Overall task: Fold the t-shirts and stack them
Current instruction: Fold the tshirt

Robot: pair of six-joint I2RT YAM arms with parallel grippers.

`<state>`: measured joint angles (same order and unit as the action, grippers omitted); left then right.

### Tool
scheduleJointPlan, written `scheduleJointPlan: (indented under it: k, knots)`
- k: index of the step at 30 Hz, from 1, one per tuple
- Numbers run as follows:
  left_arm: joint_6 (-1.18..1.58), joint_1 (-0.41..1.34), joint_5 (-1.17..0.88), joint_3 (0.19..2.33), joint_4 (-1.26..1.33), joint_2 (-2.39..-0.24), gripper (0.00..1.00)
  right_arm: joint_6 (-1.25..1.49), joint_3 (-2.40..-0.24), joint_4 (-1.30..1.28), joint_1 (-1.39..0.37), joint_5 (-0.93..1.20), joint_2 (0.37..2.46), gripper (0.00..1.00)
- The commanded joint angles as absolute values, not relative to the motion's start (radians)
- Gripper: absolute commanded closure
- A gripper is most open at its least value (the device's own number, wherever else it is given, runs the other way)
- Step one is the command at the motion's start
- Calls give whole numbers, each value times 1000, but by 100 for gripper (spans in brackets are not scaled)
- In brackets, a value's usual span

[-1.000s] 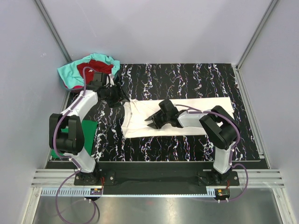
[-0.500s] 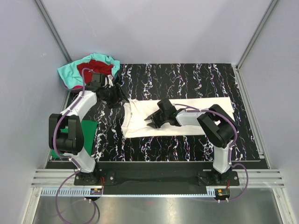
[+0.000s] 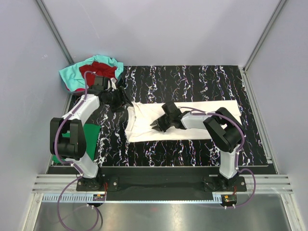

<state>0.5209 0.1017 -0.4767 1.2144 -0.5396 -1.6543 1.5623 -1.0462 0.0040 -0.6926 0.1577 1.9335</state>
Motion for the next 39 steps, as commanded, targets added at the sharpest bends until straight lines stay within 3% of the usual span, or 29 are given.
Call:
scheduleJointPlan:
  k: [1,9,21,32,39]
  knots:
    - [522,95,-517,1206,-505,-1609,35,1542,-1080,-23,-677,115,1947,73]
    - [520,94,-512,1197,-509,-1603,35,1534,-1086,-23,-658,146,1942,100]
    - [522,95,-564,1193,-517,-1664,34,1287,-1129,-182,-601,388,1867,100]
    - [620,129,-594,1144,-408,-1747,36,1216,-1046,-153,-529,463,1818,100]
    - [514,153,-516,1236,-383,-1856,55,1204,-1040,-127,-517,499,1839,100]
